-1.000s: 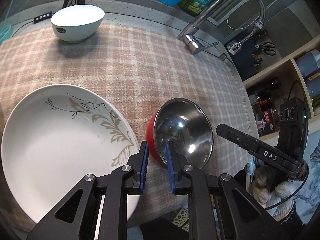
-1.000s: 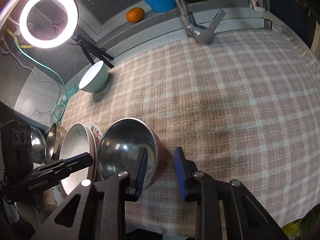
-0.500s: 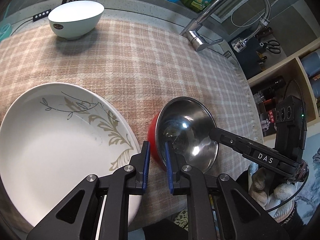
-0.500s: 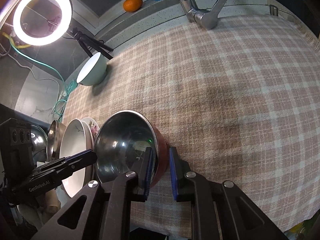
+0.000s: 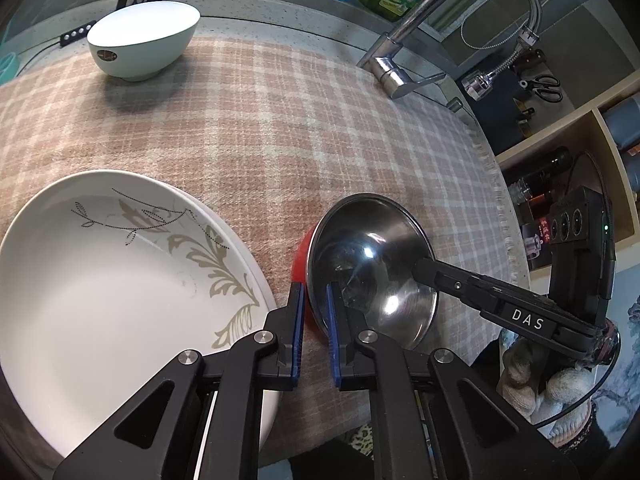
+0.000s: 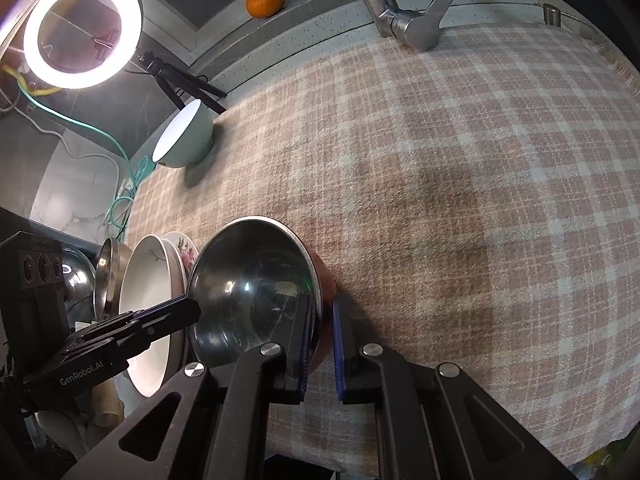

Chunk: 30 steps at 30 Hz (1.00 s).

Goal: Organize plates and bowls
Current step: 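Lift the red-outside bowl with the right gripper toward the large steel bowl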

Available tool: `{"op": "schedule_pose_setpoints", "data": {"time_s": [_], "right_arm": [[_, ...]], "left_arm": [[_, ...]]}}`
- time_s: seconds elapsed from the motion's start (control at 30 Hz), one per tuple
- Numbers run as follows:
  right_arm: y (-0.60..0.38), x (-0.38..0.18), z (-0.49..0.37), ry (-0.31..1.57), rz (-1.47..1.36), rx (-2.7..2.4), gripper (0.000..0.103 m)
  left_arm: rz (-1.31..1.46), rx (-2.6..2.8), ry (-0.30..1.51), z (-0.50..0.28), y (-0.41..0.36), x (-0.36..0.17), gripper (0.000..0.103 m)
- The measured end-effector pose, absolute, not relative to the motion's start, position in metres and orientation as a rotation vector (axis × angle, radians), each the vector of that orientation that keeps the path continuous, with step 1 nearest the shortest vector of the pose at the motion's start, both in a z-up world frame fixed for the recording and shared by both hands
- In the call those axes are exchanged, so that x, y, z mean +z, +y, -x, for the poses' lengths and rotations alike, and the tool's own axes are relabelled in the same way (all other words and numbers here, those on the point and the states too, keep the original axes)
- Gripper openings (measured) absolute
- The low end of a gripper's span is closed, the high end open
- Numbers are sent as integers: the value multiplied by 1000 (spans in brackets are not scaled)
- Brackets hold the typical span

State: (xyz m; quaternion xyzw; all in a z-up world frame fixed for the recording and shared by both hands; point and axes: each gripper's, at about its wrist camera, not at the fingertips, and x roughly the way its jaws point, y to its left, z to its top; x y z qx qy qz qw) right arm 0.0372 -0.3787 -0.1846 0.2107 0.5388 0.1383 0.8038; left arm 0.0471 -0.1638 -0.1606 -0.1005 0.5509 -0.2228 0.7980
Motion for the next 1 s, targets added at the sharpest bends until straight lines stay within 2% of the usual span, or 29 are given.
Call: {"op": "schedule_pose_setpoints", "data": {"time_s": [1.0], "right_arm": [[-380, -186, -35, 1161, -453, 275, 8]], "left_arm": [[164, -482, 1175, -46, -169, -160, 8]]}}
